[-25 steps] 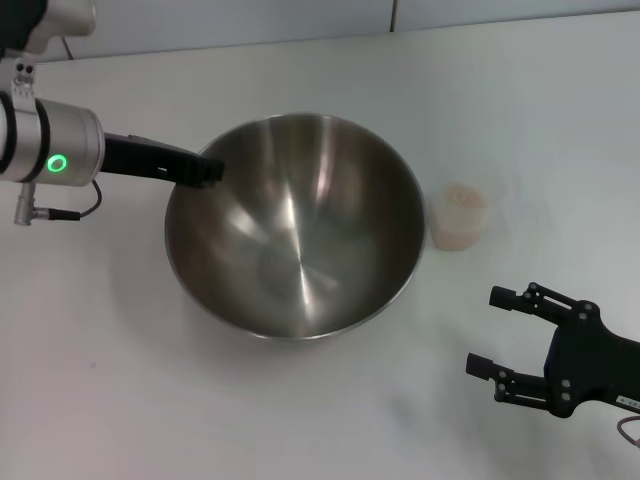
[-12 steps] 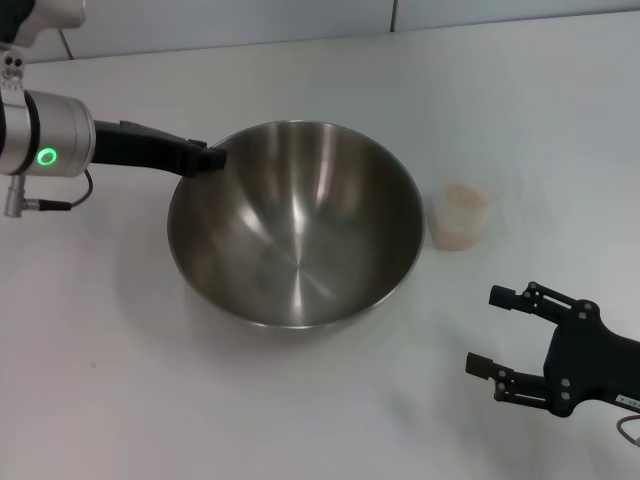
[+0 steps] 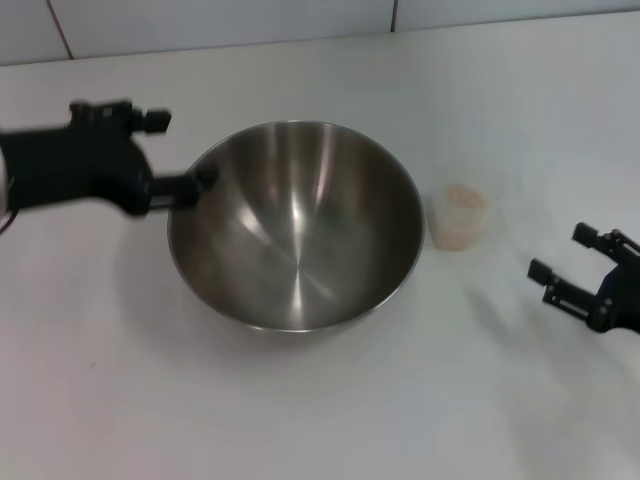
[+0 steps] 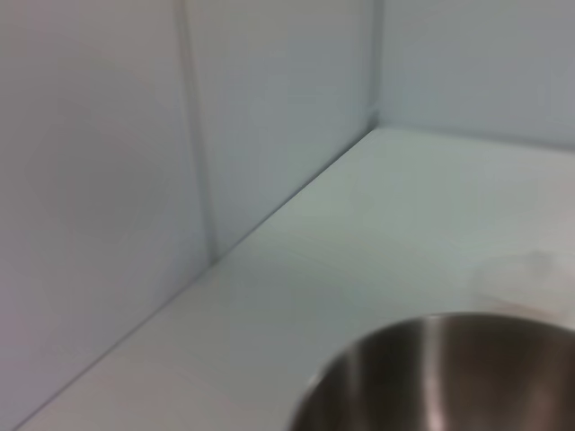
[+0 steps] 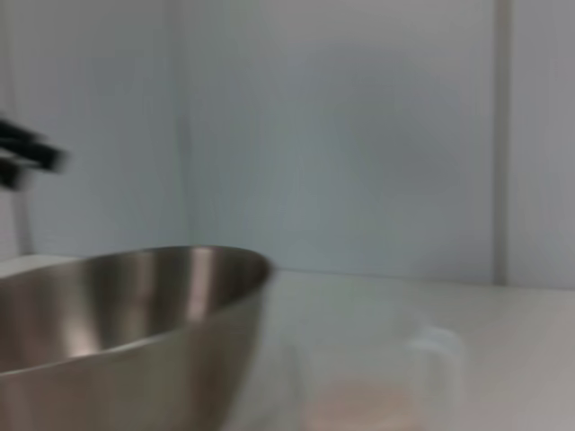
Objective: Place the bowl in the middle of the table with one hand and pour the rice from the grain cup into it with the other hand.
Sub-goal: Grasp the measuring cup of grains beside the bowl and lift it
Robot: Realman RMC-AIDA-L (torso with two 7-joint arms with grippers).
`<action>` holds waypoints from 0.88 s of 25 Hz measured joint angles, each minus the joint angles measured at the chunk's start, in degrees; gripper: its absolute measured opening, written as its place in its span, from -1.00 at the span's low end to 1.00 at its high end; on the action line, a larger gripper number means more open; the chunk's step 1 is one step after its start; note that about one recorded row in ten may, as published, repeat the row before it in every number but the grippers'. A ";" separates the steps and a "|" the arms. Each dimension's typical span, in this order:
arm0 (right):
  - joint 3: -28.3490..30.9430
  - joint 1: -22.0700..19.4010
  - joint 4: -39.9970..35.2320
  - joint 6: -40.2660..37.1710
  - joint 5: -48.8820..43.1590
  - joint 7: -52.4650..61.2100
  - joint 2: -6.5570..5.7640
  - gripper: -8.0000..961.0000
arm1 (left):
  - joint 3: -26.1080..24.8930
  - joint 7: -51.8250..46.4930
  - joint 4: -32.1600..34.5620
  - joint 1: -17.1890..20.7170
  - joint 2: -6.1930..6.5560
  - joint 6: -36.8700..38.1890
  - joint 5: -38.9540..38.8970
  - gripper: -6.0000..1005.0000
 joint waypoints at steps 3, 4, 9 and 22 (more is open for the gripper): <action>2.77 0.96 0.85 3.48 0.06 -0.30 0.00 0.70 | -0.31 13.20 -0.52 6.58 -0.01 2.30 -11.57 0.54; 3.69 1.34 1.42 4.60 0.16 -0.94 0.00 0.70 | -0.38 16.58 -1.31 7.80 -0.01 2.66 -13.86 0.62; 8.17 3.13 4.91 9.53 0.92 -5.16 0.00 0.70 | -0.26 25.43 -3.98 10.34 -0.07 3.70 -18.25 0.65; 9.25 6.80 8.12 14.10 0.94 -6.52 0.00 0.70 | -8.30 35.33 -17.96 7.91 -0.01 14.44 -25.36 0.68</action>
